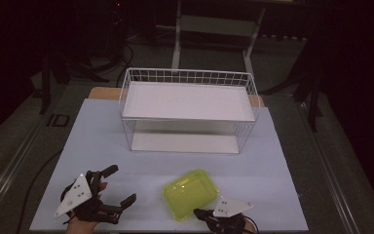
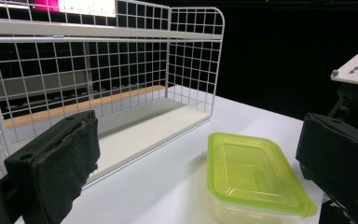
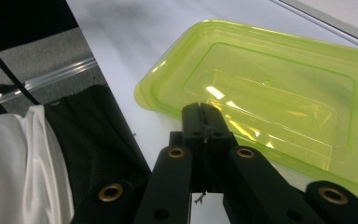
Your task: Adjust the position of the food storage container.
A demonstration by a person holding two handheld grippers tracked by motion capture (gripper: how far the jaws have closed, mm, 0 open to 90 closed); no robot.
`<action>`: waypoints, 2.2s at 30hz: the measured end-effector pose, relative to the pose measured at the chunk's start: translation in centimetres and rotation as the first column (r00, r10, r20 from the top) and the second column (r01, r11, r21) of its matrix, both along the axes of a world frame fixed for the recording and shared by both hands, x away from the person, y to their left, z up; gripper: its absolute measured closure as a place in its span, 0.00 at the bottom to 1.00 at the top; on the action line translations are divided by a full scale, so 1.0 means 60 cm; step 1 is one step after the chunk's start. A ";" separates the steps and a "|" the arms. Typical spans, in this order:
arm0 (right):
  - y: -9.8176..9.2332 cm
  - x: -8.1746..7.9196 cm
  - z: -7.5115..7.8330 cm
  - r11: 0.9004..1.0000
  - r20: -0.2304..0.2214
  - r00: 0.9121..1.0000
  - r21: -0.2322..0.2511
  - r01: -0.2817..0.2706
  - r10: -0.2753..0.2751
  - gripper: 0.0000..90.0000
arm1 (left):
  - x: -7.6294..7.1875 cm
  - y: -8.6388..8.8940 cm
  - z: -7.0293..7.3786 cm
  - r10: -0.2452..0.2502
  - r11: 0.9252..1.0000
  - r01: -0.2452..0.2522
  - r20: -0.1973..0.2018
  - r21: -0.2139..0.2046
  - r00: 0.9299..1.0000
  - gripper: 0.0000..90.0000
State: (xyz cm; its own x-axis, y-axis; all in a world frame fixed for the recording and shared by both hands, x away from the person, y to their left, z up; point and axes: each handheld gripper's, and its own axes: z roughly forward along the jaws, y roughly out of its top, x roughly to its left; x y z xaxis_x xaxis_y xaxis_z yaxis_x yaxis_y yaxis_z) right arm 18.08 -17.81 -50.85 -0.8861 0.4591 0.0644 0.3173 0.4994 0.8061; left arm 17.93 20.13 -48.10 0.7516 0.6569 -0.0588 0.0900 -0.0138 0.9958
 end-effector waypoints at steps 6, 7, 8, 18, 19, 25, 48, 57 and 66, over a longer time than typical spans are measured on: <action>0.010 0.007 -0.004 1.000 -0.002 1.000 -0.012 -0.012 0.012 1.00 | 0.000 -0.001 -0.001 -0.005 1.000 0.005 -0.001 0.004 1.000 0.00; 0.011 0.008 -0.004 1.000 0.004 1.000 -0.016 -0.013 0.013 1.00 | 0.001 -0.001 -0.001 -0.006 1.000 0.006 -0.003 0.003 1.000 0.00; 0.015 0.010 -0.004 1.000 0.004 1.000 -0.017 -0.012 0.012 1.00 | 0.001 -0.001 -0.001 -0.008 1.000 0.008 -0.005 0.001 1.000 0.00; 0.043 0.036 -0.005 1.000 0.016 1.000 -0.019 -0.011 0.011 1.00 | 0.001 -0.002 -0.002 -0.010 1.000 0.010 -0.006 0.001 1.000 0.00; 0.045 0.038 -0.005 1.000 0.012 1.000 -0.014 -0.005 0.005 1.00 | 0.001 -0.002 -0.002 -0.010 1.000 0.010 -0.005 0.004 1.000 0.00; 0.055 0.053 -0.010 1.000 0.009 1.000 -0.011 0.013 -0.013 1.00 | 0.000 -0.002 -0.002 -0.013 1.000 0.013 -0.004 0.002 1.000 0.00; 0.085 0.083 -0.012 0.999 0.012 0.999 0.001 0.033 -0.033 1.00 | -0.002 -0.005 -0.004 -0.023 1.000 0.023 -0.005 0.008 1.000 0.00; 0.080 0.081 -0.010 0.999 -0.013 0.999 0.017 0.034 -0.034 1.00 | -0.003 -0.007 -0.004 -0.029 1.000 0.029 -0.009 0.012 1.000 0.00; 0.038 0.086 -0.014 0.995 -0.040 0.994 -0.001 0.098 -0.098 1.00 | -0.001 -0.008 -0.005 -0.027 1.000 0.027 -0.012 0.013 1.000 0.00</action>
